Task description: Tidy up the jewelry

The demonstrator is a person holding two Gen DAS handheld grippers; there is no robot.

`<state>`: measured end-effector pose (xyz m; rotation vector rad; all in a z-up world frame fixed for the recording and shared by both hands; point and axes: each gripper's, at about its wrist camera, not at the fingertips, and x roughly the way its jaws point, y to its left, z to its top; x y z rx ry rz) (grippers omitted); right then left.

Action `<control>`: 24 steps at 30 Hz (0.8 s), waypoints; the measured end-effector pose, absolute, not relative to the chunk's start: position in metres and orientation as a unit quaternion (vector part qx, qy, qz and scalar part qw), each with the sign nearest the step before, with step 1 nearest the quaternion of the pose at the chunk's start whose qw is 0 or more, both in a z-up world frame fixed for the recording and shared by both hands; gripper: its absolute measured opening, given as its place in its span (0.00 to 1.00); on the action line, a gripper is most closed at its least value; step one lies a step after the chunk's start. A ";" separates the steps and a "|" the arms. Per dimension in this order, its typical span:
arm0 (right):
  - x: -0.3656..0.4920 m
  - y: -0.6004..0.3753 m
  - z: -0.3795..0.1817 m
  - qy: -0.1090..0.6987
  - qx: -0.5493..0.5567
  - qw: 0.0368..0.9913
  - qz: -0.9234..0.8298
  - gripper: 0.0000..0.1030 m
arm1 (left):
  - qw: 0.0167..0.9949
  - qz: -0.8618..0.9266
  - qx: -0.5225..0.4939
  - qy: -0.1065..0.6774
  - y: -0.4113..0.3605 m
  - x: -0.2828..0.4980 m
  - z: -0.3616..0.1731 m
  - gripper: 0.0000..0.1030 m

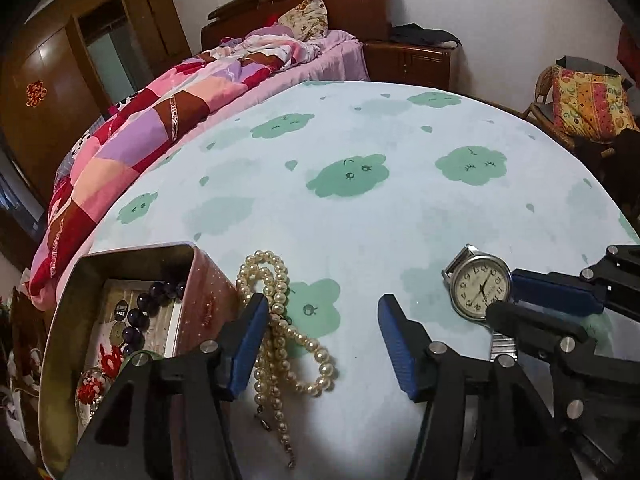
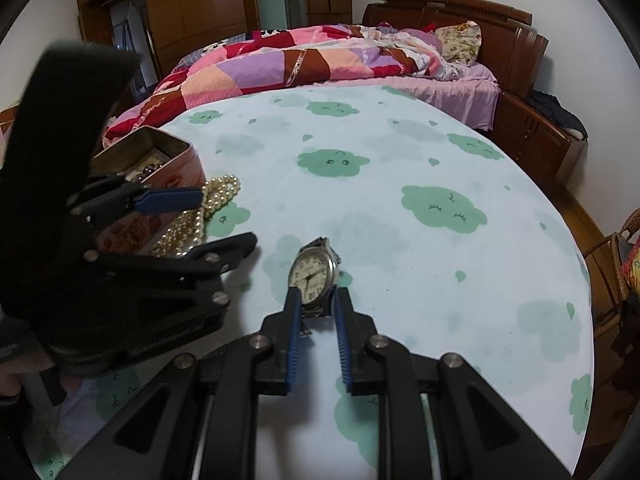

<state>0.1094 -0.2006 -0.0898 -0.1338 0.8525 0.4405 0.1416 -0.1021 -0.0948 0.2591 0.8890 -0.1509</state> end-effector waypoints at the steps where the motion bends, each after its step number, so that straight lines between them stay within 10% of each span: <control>1: 0.109 -0.201 -0.090 0.410 -0.063 0.885 0.212 0.21 | 0.892 -0.074 0.125 0.428 -0.102 0.139 -0.094 0.55; 22: 0.108 -0.208 -0.084 0.401 -0.053 0.892 0.204 0.21 | 0.921 -0.078 0.035 0.379 -0.072 0.090 -0.053 0.55; 24: 0.104 -0.209 -0.078 0.387 -0.054 0.899 0.198 0.36 | 0.925 -0.062 0.048 0.372 -0.064 0.086 -0.046 0.56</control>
